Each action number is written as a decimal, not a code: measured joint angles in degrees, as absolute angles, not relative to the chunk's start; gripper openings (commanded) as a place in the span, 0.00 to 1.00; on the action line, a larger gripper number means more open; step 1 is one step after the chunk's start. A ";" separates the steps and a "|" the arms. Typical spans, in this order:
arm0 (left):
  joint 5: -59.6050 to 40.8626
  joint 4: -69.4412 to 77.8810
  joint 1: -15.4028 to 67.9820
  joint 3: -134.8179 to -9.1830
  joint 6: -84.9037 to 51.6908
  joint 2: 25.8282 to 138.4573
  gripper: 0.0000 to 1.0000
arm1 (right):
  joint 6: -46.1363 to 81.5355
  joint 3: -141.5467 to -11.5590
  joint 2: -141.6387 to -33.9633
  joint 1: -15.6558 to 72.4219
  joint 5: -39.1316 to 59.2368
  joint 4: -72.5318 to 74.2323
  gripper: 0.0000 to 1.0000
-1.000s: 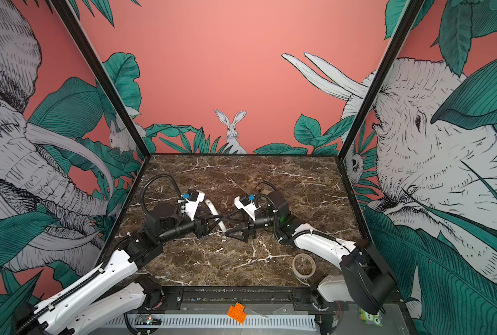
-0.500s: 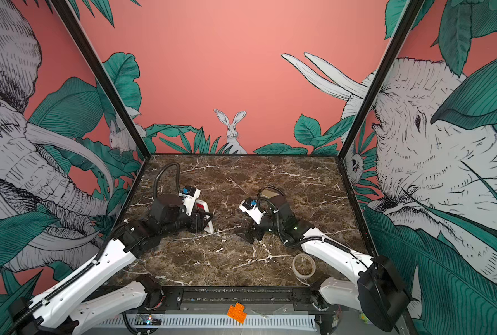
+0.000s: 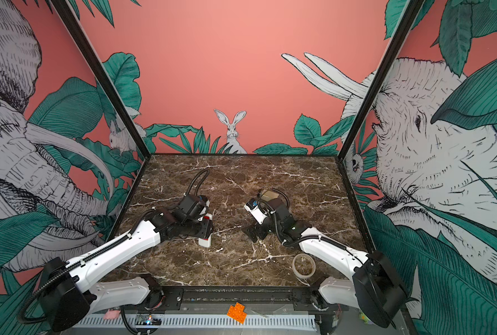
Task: Load the batteries into the remote control
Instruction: 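Open the right gripper and pull it back while the left gripper keeps the remote, then lower the remote face up onto the table with the left gripper and release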
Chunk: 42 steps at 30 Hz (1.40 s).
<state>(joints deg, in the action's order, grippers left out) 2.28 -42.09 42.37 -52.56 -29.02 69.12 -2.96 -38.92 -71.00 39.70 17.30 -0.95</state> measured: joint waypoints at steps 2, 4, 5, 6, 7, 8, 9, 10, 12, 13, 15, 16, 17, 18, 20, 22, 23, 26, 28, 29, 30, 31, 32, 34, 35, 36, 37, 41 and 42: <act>2.94 -42.57 42.35 -52.69 -29.43 70.52 0.00 | -2.92 -38.92 -71.53 39.70 16.75 -1.06 0.97; 3.42 -43.03 42.35 -52.77 -29.82 71.83 0.00 | -2.79 -38.92 -71.94 39.70 16.45 -1.08 0.97; 3.66 -43.07 42.35 -52.77 -30.02 72.49 0.00 | -2.76 -38.92 -72.12 39.70 16.36 -1.13 0.98; 3.77 -43.07 42.35 -52.77 -30.17 72.99 0.00 | -2.74 -38.92 -72.18 39.70 16.21 -1.17 0.99; 3.90 -43.07 42.35 -52.77 -30.35 73.63 0.00 | -2.74 -38.92 -72.23 39.70 16.10 -1.17 0.99; 3.95 -43.03 42.35 -52.77 -30.52 74.19 0.00 | -2.74 -38.92 -72.20 39.70 15.97 -1.17 0.99; 3.95 -42.98 42.35 -52.77 -30.68 74.65 0.01 | -2.79 -38.92 -72.20 39.70 15.79 -1.15 0.99; 3.95 -42.87 42.35 -52.77 -30.87 75.18 0.01 | -2.76 -38.92 -72.20 39.70 15.57 -1.17 0.99; 3.95 -42.54 42.35 -52.66 -31.18 76.18 0.01 | -2.83 -38.92 -72.20 39.70 15.22 -1.15 0.99; 3.95 -42.37 42.35 -52.64 -31.38 76.75 0.01 | -2.83 -38.92 -72.20 39.70 15.14 -1.15 0.99; 3.95 -41.85 42.35 -52.49 -31.64 78.04 0.01 | -2.85 -38.74 -72.20 39.70 14.96 -1.10 0.99; 3.95 -41.71 42.35 -52.40 -31.75 78.76 0.01 | -2.87 -38.54 -72.20 39.70 14.92 -1.15 0.99; 3.95 -41.58 42.35 -52.34 -31.83 79.48 0.01 | -2.92 -38.37 -72.20 39.70 14.85 -1.15 0.99; 3.97 -41.52 42.35 -52.34 -31.92 80.05 0.00 | -2.98 -38.15 -72.20 39.70 14.74 -1.13 0.99; 3.97 -41.21 42.35 -52.31 -31.97 81.28 0.00 | -3.07 -37.78 -72.20 39.70 14.52 -1.15 1.00; 3.97 -40.77 42.35 -52.29 -31.99 82.17 0.00 | -3.11 -37.54 -72.20 39.70 14.33 -1.15 0.99; 3.97 -40.60 42.35 -52.29 -32.01 82.52 0.00 | -3.14 -37.54 -72.20 39.70 14.28 -1.17 0.99; 3.97 -40.21 42.35 -52.27 -32.08 83.33 0.01 | -3.25 -37.54 -72.20 39.70 14.17 -0.86 0.99; 3.97 -39.94 42.35 -52.25 -32.16 83.88 0.00 | -3.25 -37.54 -72.20 39.70 14.15 -0.73 0.99; 3.99 -39.79 42.35 -52.25 -32.18 84.27 0.00 | -3.25 -37.54 -72.20 39.70 14.13 -0.67 0.99; 3.99 -39.66 42.35 -52.25 -32.21 84.62 0.00 | -3.25 -37.52 -72.20 39.70 14.15 -0.62 0.99; 3.99 -39.46 42.35 -52.25 -32.21 85.10 0.00 | -3.25 -37.43 -72.20 39.70 14.15 -0.47 0.99; 3.99 -39.27 42.35 -52.25 -32.21 85.60 0.01 | -3.25 -37.30 -72.20 39.70 14.15 -0.32 0.99; 4.01 -39.03 42.35 -52.25 -32.18 86.56 0.01 | -3.25 -36.93 -72.20 39.70 14.15 -0.19 0.99; 4.05 -38.79 42.35 -52.25 -32.18 86.96 0.01 | -3.27 -36.73 -72.20 39.70 14.15 -0.19 0.99; 4.10 -38.61 42.35 -52.25 -32.18 87.15 0.01 | -3.27 -36.62 -72.20 39.70 14.15 -0.25 0.99; 4.16 -38.48 42.35 -52.25 -32.18 87.33 0.01 | -3.27 -36.60 -72.20 39.70 14.13 -0.25 0.99; 4.56 -37.78 42.35 -52.31 -32.21 88.27 0.01 | -3.27 -36.60 -72.20 39.70 14.15 -0.05 1.00; 4.62 -37.65 42.35 -52.36 -32.23 88.55 0.01 | -3.27 -36.60 -72.20 39.70 14.15 0.03 0.99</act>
